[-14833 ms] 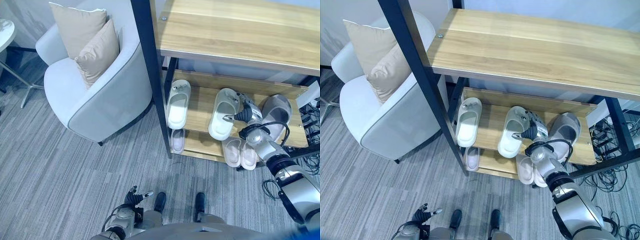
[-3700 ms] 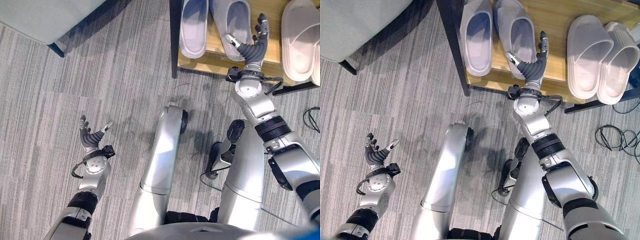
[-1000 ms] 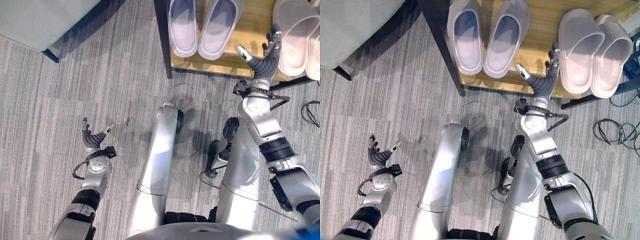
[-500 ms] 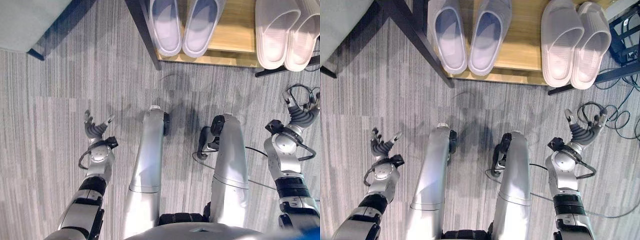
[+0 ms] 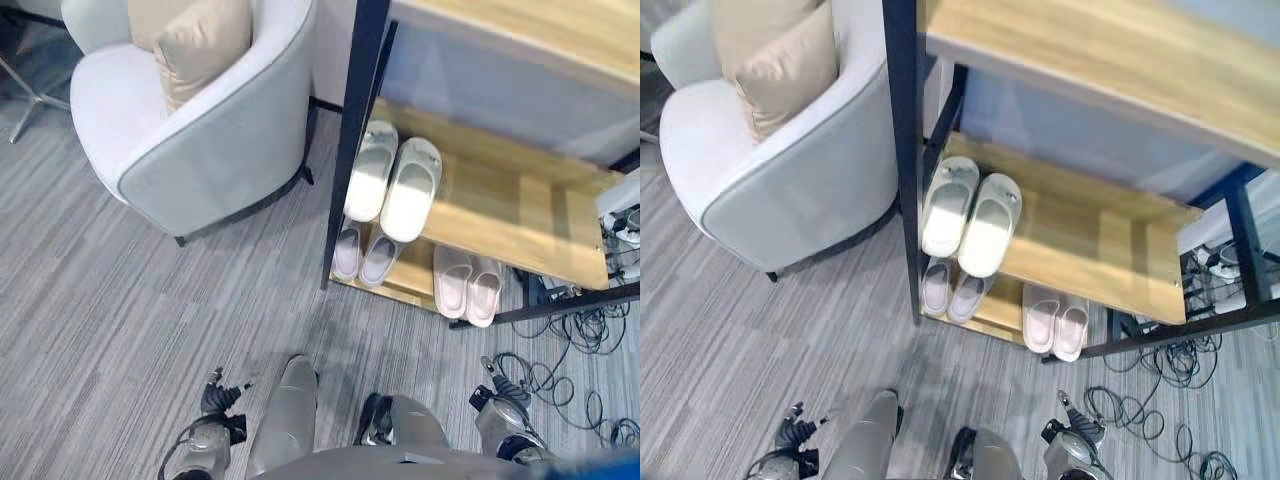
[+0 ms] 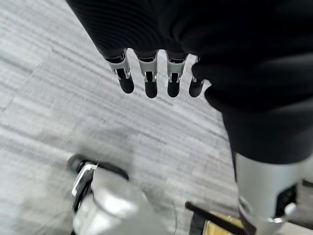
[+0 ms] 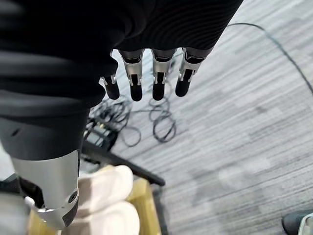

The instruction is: Arrange the slippers neatly on the shoe rack.

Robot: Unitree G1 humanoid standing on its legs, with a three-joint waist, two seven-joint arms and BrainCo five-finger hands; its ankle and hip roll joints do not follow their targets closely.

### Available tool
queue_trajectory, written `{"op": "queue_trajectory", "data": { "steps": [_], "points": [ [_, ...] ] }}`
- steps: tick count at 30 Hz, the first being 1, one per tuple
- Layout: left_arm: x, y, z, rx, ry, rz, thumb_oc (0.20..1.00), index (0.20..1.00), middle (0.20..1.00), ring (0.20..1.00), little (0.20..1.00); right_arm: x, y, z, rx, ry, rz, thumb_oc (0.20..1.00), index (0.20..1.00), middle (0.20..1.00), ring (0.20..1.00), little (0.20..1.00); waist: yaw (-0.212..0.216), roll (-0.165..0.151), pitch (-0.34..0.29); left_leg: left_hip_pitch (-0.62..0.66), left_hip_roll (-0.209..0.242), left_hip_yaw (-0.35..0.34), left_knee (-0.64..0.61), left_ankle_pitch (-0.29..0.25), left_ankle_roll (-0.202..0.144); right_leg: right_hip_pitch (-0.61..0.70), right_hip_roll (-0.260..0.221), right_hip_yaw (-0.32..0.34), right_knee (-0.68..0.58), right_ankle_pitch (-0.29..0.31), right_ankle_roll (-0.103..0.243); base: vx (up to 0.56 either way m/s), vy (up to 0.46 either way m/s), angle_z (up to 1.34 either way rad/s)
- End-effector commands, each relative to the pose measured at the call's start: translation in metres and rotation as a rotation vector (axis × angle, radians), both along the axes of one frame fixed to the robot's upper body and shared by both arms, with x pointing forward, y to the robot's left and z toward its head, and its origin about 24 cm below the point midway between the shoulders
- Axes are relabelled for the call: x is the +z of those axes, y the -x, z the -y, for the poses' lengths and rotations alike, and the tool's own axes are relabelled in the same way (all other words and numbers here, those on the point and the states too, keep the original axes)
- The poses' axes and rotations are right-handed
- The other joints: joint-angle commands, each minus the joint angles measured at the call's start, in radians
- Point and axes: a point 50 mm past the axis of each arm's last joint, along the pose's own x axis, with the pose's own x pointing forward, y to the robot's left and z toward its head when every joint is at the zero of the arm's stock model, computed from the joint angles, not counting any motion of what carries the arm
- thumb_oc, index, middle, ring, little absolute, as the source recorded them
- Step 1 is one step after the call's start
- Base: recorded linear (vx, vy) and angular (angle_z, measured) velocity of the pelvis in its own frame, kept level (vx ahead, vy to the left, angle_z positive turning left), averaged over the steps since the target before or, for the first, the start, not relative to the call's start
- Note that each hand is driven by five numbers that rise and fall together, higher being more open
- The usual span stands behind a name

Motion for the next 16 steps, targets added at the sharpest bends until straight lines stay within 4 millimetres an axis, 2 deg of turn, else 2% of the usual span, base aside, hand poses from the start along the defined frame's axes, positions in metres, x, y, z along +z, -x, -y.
{"op": "queue_trajectory", "data": {
  "steps": [1,3,5,9,11,12,13,16],
  "points": [
    [0.006,-0.028,0.016,-0.106,-0.001,0.063,1.000,1.000,1.000,1.000,1.000,0.007,-0.001,0.023,0.021,0.055,0.007,1.000,1.000,1.000,1.000,1.000,0.008,0.064,0.061,0.081,0.053,-0.072,-0.167,0.081,-0.010,0.036,-0.020,0.008,-0.074,0.110,0.014,0.28,-0.038,0.11],
    [0.003,-0.024,0.021,-0.132,-0.012,0.035,1.000,1.000,1.000,1.000,1.000,0.003,0.007,0.021,0.034,0.048,-0.018,1.000,1.000,1.000,1.000,1.000,-0.001,0.072,0.028,0.171,0.058,-0.063,-0.272,0.121,-0.015,0.101,-0.006,0.000,-0.170,0.148,0.022,0.21,-0.002,-0.06],
    [0.000,-0.021,0.026,-0.151,-0.006,0.015,1.000,1.000,1.000,1.000,1.000,0.001,0.012,0.020,0.032,0.029,-0.022,1.000,1.000,1.000,1.000,1.000,-0.012,0.081,-0.018,0.260,0.058,-0.049,-0.374,0.130,-0.010,0.170,0.001,-0.001,-0.256,0.178,0.033,0.20,0.019,-0.07],
    [-0.001,-0.021,0.030,-0.132,0.018,0.017,1.000,1.000,1.000,1.000,1.000,-0.001,0.014,0.015,0.079,0.018,-0.027,1.000,1.000,1.000,1.000,1.000,-0.016,0.088,-0.053,0.381,0.056,-0.027,-0.480,0.137,-0.003,0.272,0.016,0.010,-0.362,0.213,0.047,0.13,0.020,-0.06],
    [-0.003,-0.018,0.031,-0.160,0.023,-0.005,1.000,1.000,1.000,1.000,1.000,0.003,0.019,0.042,0.046,0.024,-0.039,1.000,1.000,1.000,1.000,1.000,-0.006,0.092,-0.065,0.420,0.056,-0.028,-0.521,0.149,-0.002,0.311,0.021,0.007,-0.404,0.229,0.055,0.07,0.003,-0.13],
    [-0.003,-0.017,0.032,-0.174,0.031,-0.009,1.000,1.000,1.000,1.000,1.000,0.004,0.021,0.048,0.040,0.025,-0.050,1.000,1.000,1.000,1.000,1.000,-0.001,0.093,-0.070,0.432,0.055,-0.027,-0.537,0.152,-0.003,0.325,0.022,0.007,-0.421,0.235,0.059,0.05,0.017,-0.10],
    [-0.006,-0.013,0.040,-0.170,0.111,-0.014,1.000,1.000,1.000,1.000,1.000,0.007,0.021,0.057,0.046,0.031,-0.052,1.000,1.000,1.000,1.000,1.000,0.011,0.103,-0.083,0.460,0.053,-0.021,-0.573,0.168,-0.004,0.359,0.026,0.012,-0.476,0.258,0.068,0.02,0.017,-0.04],
    [-0.010,-0.006,0.044,-0.177,0.166,-0.039,1.000,1.000,1.000,1.000,1.000,0.006,0.026,0.059,0.075,0.022,-0.078,1.000,1.000,1.000,1.000,1.000,0.018,0.107,-0.091,0.466,0.049,-0.017,-0.578,0.165,-0.005,0.385,0.028,0.015,-0.527,0.280,0.073,-0.01,-0.002,-0.01]
  ]
}}
